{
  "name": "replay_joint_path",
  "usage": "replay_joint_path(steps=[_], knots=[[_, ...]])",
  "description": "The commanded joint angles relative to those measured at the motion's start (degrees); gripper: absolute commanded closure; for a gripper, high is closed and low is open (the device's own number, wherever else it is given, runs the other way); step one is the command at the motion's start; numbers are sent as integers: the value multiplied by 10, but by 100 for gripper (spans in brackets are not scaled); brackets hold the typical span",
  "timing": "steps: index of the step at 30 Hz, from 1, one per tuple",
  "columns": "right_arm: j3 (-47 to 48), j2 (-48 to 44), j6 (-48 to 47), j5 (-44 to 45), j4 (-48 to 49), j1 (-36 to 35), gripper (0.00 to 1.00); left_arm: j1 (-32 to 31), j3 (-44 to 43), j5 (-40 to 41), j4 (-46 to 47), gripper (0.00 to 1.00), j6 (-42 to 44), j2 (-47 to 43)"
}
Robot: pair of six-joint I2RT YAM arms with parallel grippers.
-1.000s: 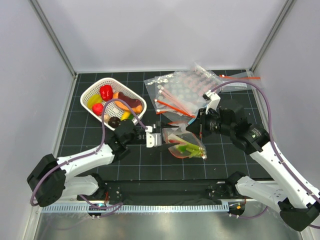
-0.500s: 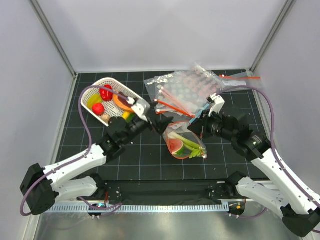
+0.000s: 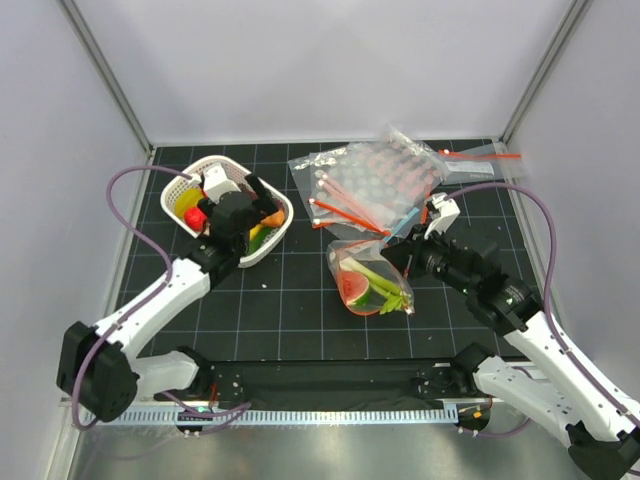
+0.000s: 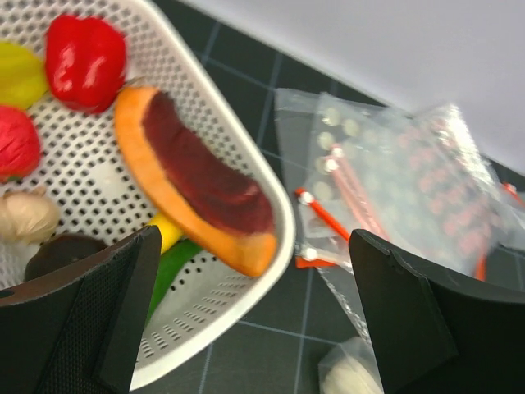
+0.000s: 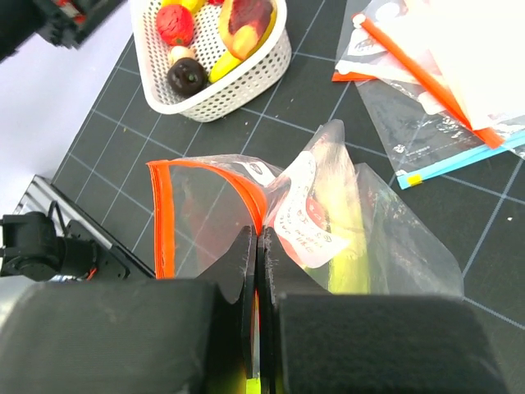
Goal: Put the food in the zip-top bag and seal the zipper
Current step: Pick up the fake vegetable from the bin.
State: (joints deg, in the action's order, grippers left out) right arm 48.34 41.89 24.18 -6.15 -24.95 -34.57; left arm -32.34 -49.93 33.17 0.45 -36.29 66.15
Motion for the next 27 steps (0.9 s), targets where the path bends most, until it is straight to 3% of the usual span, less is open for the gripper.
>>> replay_joint_path(steps=[1,7,11,15,22,27], knots=[[-3,-17,2,28,54,-2,99,39,-30,45,-52,0,-104,51],[-18,-34,3,33,68,-2,99,78,-80,76,-51,0,-99,165],[-23,-39,2,51,65,-2,99,127,-174,28,-57,0,8,232],[-28,-39,9,49,71,-2,99,167,-256,51,-116,0,75,298],[-30,-34,16,47,75,-2,99,232,-418,-6,-210,0,134,442],[-28,-29,18,50,70,-2,99,263,-477,-86,-236,0,145,539]])
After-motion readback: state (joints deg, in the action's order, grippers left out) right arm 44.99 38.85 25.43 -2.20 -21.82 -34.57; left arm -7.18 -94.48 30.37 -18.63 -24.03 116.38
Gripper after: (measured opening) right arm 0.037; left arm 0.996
